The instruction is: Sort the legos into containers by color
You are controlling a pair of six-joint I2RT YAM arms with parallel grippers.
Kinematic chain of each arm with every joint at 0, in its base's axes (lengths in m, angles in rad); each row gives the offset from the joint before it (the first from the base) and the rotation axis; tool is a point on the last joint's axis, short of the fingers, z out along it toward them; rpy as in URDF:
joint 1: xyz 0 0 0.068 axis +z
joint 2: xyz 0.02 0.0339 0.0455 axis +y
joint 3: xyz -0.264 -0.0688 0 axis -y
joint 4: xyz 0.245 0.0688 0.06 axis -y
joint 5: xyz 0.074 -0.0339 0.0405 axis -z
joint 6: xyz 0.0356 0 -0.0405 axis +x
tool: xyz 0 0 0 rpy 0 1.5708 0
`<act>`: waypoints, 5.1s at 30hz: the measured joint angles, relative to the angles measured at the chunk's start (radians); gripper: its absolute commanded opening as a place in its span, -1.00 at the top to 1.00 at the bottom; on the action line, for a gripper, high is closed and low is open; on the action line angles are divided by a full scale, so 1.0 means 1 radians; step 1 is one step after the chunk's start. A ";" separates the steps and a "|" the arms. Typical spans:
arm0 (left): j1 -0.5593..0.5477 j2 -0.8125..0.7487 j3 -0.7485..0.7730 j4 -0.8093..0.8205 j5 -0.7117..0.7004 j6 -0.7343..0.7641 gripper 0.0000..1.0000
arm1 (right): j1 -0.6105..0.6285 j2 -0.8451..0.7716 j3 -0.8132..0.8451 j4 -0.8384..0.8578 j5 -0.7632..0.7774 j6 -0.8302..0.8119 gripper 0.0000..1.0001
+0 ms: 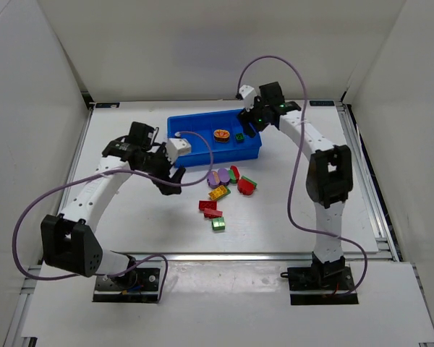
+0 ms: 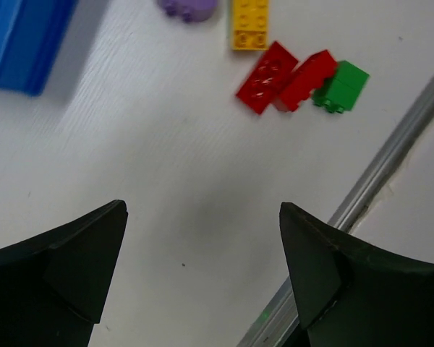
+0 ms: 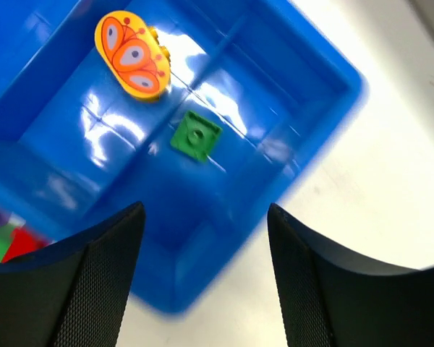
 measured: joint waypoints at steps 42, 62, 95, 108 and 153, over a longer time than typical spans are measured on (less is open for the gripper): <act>-0.342 0.304 -0.161 0.259 0.115 0.655 -0.55 | -0.578 -0.776 -0.600 -0.187 -0.132 0.100 -0.42; -0.356 0.420 -0.107 0.315 0.038 0.557 0.09 | -0.589 -0.826 -0.649 -0.185 -0.137 0.100 -0.42; -0.143 0.669 0.689 0.275 -0.124 0.023 0.33 | -0.590 -0.808 -0.640 -0.161 -0.242 0.154 -0.45; -0.092 0.945 0.986 0.190 -0.230 -0.068 -0.34 | -0.589 -0.808 -0.635 -0.162 -0.229 0.155 -0.79; -0.467 -0.192 -0.430 0.101 0.022 0.626 -0.47 | -0.533 -0.932 -0.774 -0.194 -0.285 0.091 -0.79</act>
